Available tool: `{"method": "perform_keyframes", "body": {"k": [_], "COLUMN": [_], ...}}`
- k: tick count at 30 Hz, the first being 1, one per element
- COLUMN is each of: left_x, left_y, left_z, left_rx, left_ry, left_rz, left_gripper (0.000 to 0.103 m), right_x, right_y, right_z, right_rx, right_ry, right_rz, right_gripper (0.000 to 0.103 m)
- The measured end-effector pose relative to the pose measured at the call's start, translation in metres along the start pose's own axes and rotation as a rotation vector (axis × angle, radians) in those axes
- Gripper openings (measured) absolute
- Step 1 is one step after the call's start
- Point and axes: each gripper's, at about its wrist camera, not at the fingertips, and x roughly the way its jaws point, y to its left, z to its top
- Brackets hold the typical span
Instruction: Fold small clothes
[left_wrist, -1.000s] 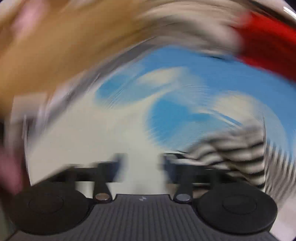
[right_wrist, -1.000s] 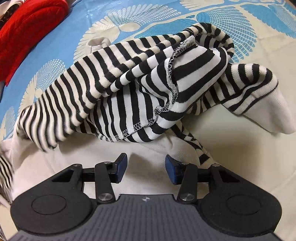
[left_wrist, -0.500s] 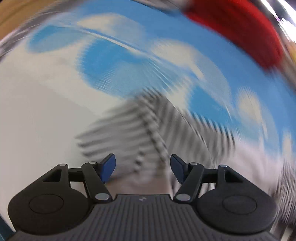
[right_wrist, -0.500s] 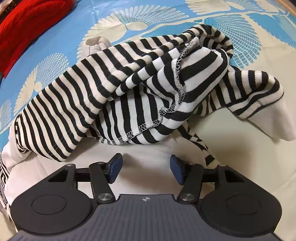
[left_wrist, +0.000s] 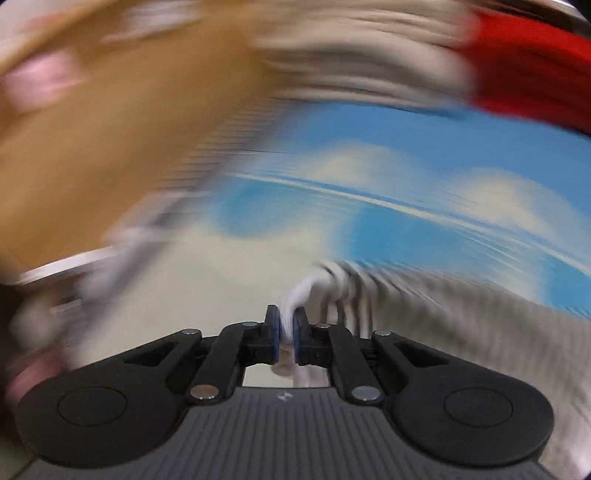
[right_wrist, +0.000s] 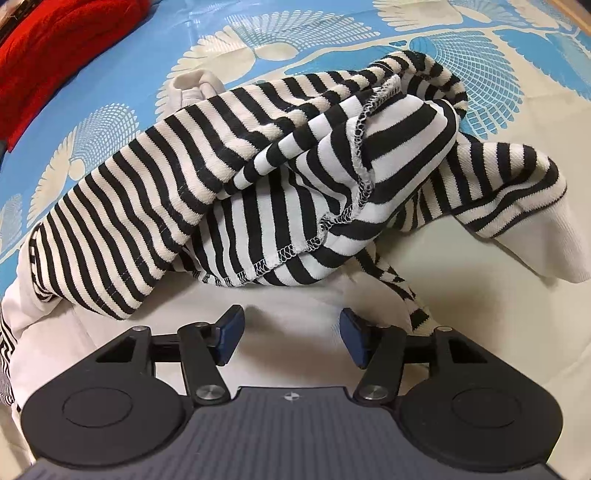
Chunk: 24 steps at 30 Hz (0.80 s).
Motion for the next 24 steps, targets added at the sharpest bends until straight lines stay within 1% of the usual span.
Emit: {"method": "perform_keyframes", "body": {"k": [1, 2, 3, 4, 5, 6, 7, 8, 9, 10, 11, 12, 13, 14, 15, 16, 17, 18, 19, 20, 21, 22, 23, 24], "left_x": [0.012, 0.016, 0.014, 0.007, 0.001, -0.004, -0.011, -0.012, -0.009, -0.006, -0.003, -0.001, -0.001, 0.003, 0.012, 0.025, 0.036, 0.041, 0.033, 0.022, -0.001, -0.024, -0.054, -0.084], "left_y": [0.016, 0.024, 0.030, 0.031, 0.025, 0.013, 0.004, -0.008, -0.020, -0.029, -0.043, -0.057, -0.067, -0.079, -0.086, -0.093, -0.098, -0.095, -0.096, -0.104, -0.114, -0.119, -0.124, -0.130], "left_z": [0.003, 0.005, 0.005, 0.004, 0.004, 0.001, -0.003, -0.008, -0.013, -0.017, -0.024, -0.033, -0.041, -0.050, -0.058, -0.068, -0.074, -0.080, -0.079, -0.077, -0.073, -0.068, -0.064, -0.063], "left_rx": [-0.065, -0.105, -0.140, -0.154, -0.138, -0.104, -0.080, -0.071, -0.069, -0.051, -0.012, 0.030, 0.067, 0.122, 0.157, 0.197, 0.216, 0.203, 0.213, 0.264, 0.320, 0.324, 0.305, 0.292], "left_ry": [0.004, -0.003, -0.031, -0.072, -0.097, -0.109, -0.099, -0.063, -0.013, 0.049, 0.116, 0.158, 0.177, 0.202, 0.226, 0.270, 0.313, 0.312, 0.265, 0.224, 0.141, 0.070, -0.007, -0.073], "left_rz": [0.103, 0.140, 0.122, 0.075, 0.033, -0.035, -0.133, -0.276, -0.394, -0.484, -0.558, -0.612, -0.631, -0.634, -0.626, -0.575, -0.482, -0.381, -0.281, -0.226, -0.217, -0.267, -0.365, -0.482], "left_gripper": [0.012, 0.012, 0.012, 0.016, 0.021, 0.025, 0.030, 0.030, 0.030, 0.030, 0.030, 0.030, 0.030, 0.030, 0.031, 0.036, 0.057, 0.069, 0.060, 0.039, 0.037, 0.037, 0.038, 0.039], "right_x": [-0.001, -0.001, -0.002, -0.003, -0.005, -0.007, -0.010, -0.014, -0.017, -0.019, -0.022, -0.024, -0.026, -0.028, -0.030, -0.031, -0.034, -0.036, -0.039, -0.041, -0.044, -0.047, -0.050, -0.052], "right_y": [0.001, 0.002, 0.002, 0.002, 0.003, 0.003, 0.003, 0.004, 0.004, 0.005, 0.005, 0.003, 0.001, -0.003, -0.007, -0.011, -0.018, -0.024, -0.030, -0.035, -0.041, -0.047, -0.054, -0.058], "right_z": [0.000, 0.000, 0.000, 0.000, 0.000, 0.000, 0.001, 0.001, 0.002, 0.003, 0.003, 0.003, 0.005, 0.006, 0.008, 0.009, 0.011, 0.012, 0.013, 0.016, 0.016, 0.017, 0.018, 0.018], "right_rx": [-0.002, -0.004, -0.004, -0.003, -0.004, -0.005, -0.004, 0.001, 0.003, 0.003, 0.003, 0.009, 0.022, 0.035, 0.051, 0.071, 0.099, 0.123, 0.143, 0.162, 0.179, 0.195, 0.209, 0.222], "right_ry": [-0.001, -0.002, -0.003, -0.006, -0.011, -0.018, -0.026, -0.040, -0.049, -0.056, -0.066, -0.075, -0.083, -0.085, -0.090, -0.096, -0.105, -0.115, -0.127, -0.139, -0.154, -0.171, -0.187, -0.199], "right_rz": [-0.001, -0.001, 0.000, 0.001, 0.001, 0.002, 0.004, 0.009, 0.015, 0.022, 0.031, 0.045, 0.065, 0.074, 0.080, 0.088, 0.096, 0.101, 0.103, 0.101, 0.100, 0.099, 0.096, 0.092], "right_gripper": [0.059, 0.059, 0.059, 0.059, 0.059, 0.059, 0.059, 0.059, 0.059, 0.059, 0.059, 0.058, 0.058, 0.058, 0.055, 0.051, 0.049, 0.046, 0.043, 0.042, 0.038, 0.036, 0.034, 0.031]}}
